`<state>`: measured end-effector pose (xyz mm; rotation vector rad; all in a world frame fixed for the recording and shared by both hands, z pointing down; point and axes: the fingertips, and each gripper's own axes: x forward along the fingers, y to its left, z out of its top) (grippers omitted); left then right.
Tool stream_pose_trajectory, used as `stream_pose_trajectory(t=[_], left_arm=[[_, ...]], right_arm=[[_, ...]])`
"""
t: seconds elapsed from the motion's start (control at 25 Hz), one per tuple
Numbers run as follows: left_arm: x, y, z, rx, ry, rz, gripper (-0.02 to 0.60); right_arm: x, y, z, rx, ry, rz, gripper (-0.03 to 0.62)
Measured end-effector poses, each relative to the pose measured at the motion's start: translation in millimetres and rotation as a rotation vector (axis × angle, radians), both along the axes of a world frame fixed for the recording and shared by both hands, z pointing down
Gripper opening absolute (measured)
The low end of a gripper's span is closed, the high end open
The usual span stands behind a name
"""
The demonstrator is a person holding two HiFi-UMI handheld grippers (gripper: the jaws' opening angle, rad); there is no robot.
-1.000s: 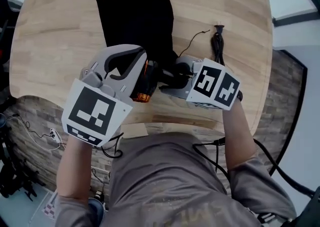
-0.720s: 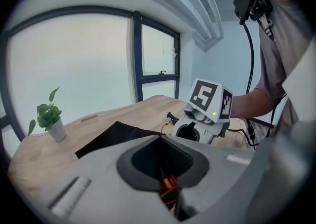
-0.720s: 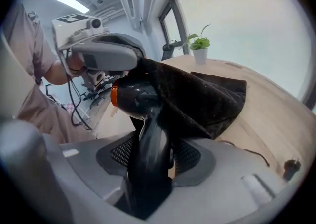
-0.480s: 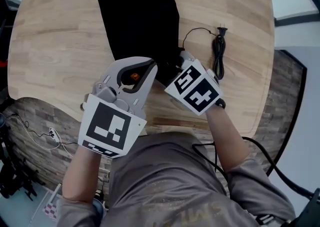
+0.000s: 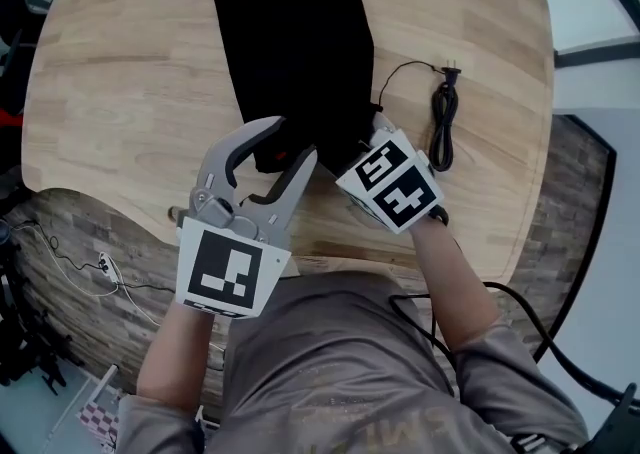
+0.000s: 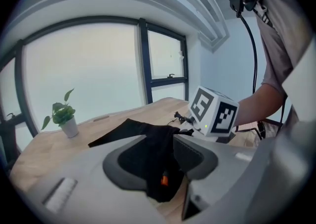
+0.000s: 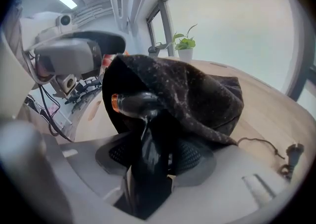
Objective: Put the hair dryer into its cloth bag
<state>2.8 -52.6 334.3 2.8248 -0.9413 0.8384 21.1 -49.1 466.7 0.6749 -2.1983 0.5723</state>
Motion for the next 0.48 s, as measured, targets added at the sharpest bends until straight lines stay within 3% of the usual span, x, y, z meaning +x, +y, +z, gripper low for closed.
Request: stream_pose_trajectory(t=[0.16, 0.32, 0.48], left_arm=[[-38, 10, 25, -0.08, -0.018, -0.122, 0.17], [-49, 16, 45, -0.126, -0.046, -0.138, 0.166], [-49, 17, 55, -0.119, -0.072, -0.141, 0.034]], right_arm=[[7, 7, -5, 0.008, -0.01, -0.029, 0.272], [18, 18, -5, 0.017, 0.024, -0.055, 0.29], [30, 27, 2, 0.019, 0.057, -0.058, 0.29]])
